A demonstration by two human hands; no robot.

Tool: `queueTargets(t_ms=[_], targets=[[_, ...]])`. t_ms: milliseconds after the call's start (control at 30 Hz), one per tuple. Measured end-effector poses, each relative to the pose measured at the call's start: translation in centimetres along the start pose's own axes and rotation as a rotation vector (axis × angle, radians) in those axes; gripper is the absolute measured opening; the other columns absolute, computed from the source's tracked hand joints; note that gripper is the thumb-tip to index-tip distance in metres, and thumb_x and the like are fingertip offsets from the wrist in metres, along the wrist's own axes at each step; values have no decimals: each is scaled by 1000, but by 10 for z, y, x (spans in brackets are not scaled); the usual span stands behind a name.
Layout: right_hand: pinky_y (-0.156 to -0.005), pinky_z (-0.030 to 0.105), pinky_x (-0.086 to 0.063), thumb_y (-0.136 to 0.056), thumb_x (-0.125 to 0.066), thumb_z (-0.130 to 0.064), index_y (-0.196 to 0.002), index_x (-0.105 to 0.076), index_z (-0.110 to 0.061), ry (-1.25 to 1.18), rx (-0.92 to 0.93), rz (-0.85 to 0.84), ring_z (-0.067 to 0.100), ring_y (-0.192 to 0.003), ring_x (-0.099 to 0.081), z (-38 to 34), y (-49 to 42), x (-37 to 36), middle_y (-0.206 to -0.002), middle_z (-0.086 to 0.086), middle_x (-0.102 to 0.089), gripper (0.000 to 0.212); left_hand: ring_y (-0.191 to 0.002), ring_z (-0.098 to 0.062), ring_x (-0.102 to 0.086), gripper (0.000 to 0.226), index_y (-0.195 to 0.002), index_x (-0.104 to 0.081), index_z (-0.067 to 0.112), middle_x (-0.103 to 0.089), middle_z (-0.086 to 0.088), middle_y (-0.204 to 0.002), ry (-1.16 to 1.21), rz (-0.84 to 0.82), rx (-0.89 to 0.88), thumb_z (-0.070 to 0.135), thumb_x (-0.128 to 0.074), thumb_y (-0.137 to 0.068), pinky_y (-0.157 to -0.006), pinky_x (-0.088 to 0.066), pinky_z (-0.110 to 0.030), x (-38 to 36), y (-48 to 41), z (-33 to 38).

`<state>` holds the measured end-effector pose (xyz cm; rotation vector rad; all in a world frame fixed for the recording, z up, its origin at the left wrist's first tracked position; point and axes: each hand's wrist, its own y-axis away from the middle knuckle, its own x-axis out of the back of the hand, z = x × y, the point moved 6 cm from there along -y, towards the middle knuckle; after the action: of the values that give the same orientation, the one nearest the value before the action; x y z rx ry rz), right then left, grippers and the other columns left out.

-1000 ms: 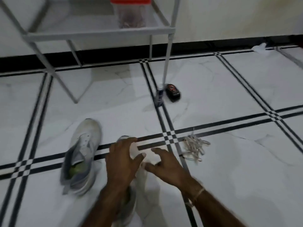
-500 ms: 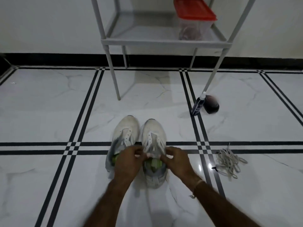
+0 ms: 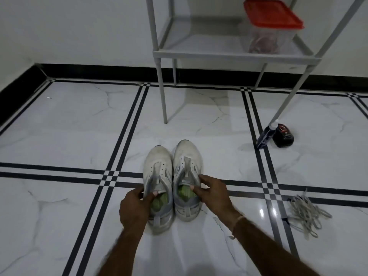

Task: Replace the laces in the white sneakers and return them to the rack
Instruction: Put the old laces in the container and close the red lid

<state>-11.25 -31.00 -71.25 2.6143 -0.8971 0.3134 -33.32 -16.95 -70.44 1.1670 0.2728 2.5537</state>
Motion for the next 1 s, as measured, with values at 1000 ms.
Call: queueTargets(t_ms=[1000], targets=[[-96,33,-50,-89,-65,-63,-136,-59,-27,279,479,587,15,-113,-59,-290,-120,318,-122,-6,-63,59,-97,-7,-50,56,-134,-56,8,-54,5,-112,473,-80,-722,43,-68,-93,-68,-38,-11,-11,-5,522]])
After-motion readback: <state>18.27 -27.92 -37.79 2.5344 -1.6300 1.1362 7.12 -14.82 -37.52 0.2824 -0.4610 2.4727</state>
